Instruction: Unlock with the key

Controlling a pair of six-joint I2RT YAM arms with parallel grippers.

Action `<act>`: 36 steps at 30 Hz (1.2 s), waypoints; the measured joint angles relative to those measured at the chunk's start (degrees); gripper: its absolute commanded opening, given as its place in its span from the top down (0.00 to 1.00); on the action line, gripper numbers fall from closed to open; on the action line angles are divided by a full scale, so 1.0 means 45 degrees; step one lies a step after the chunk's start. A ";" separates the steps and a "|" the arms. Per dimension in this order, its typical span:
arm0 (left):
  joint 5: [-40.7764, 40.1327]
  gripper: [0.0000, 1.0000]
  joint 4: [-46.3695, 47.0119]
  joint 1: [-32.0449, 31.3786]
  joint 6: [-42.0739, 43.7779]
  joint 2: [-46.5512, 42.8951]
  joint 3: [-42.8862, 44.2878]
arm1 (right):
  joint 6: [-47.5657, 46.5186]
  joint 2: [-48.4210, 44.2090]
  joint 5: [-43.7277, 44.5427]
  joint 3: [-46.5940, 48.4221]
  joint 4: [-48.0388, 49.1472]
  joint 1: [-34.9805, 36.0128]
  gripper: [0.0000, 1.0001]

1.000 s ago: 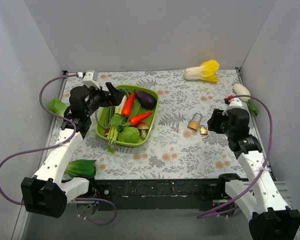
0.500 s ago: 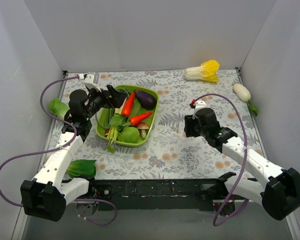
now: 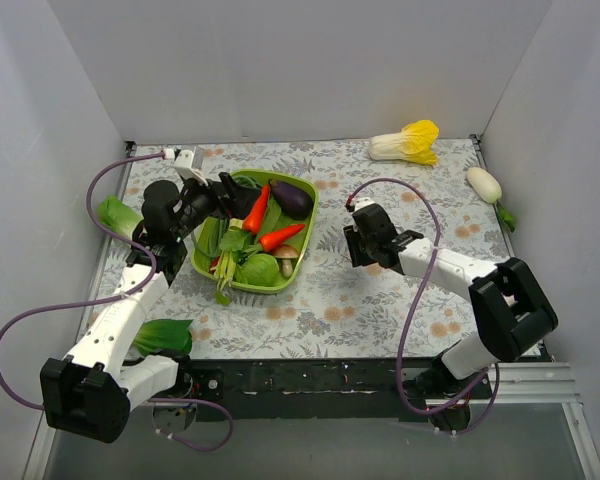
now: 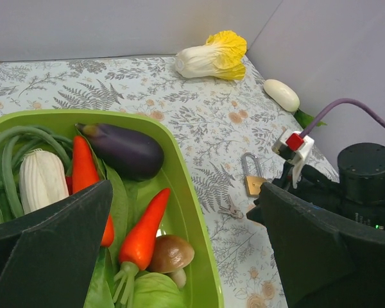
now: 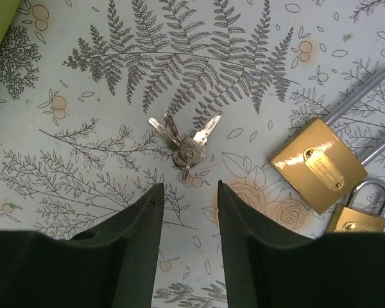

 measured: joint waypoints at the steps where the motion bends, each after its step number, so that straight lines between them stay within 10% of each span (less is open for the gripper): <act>1: -0.0010 0.02 0.0000 -0.0019 0.0000 -0.0005 0.0000 | 0.0000 0.0214 -0.0015 0.0058 0.0078 0.0000 0.55; 16: -0.0185 0.02 -0.0005 -0.0180 -0.0044 0.0010 0.0000 | 0.0029 0.1943 -0.0141 0.0262 0.0699 0.0000 0.64; 21: -0.0243 0.02 -0.0005 -0.0204 -0.0044 0.0015 0.0000 | 0.0019 0.2215 -0.0087 0.0442 0.0772 0.0000 0.99; 36: 0.0884 0.02 0.0418 -0.0355 -0.0102 0.0102 -0.0146 | -0.0763 -0.0670 -0.3517 0.1297 -0.0044 0.0000 0.99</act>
